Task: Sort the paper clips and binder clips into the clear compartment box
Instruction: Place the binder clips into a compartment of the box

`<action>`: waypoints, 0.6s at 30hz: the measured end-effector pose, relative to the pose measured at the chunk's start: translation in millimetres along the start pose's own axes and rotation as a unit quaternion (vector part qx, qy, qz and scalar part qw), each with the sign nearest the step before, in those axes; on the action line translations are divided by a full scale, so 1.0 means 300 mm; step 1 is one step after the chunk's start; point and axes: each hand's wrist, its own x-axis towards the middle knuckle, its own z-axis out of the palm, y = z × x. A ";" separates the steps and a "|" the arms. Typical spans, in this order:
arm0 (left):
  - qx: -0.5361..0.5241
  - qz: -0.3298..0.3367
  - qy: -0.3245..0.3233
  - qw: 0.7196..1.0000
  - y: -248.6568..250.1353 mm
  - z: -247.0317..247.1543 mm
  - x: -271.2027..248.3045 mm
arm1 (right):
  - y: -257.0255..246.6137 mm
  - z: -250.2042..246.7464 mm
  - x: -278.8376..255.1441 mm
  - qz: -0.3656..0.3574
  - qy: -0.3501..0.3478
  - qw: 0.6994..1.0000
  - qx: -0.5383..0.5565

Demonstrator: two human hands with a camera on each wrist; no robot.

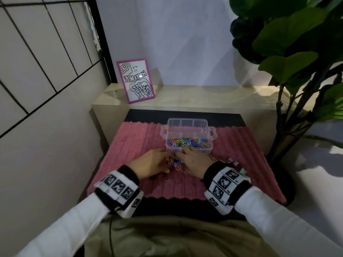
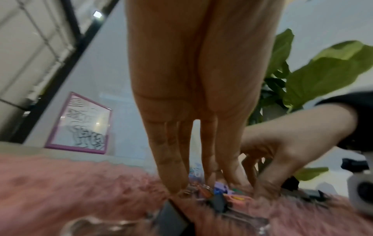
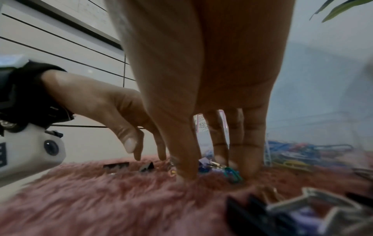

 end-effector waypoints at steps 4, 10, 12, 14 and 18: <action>0.043 -0.025 -0.061 0.997 0.011 0.031 0.065 | 0.037 -0.006 -0.021 0.020 -0.008 0.999 0.046; 0.044 -0.003 -0.058 0.997 -0.012 0.041 0.057 | 0.075 -0.058 -0.047 0.006 0.155 0.988 0.025; 0.043 0.005 -0.059 0.997 -0.014 0.047 0.047 | 0.086 -0.070 -0.036 -0.005 0.159 0.986 0.055; 0.040 0.009 -0.060 0.997 -0.021 0.051 0.038 | 0.080 -0.077 -0.038 -0.029 0.134 0.987 0.088; 0.020 0.030 -0.035 0.999 -0.035 0.055 0.012 | 0.057 -0.070 -0.081 -0.093 0.126 0.978 0.138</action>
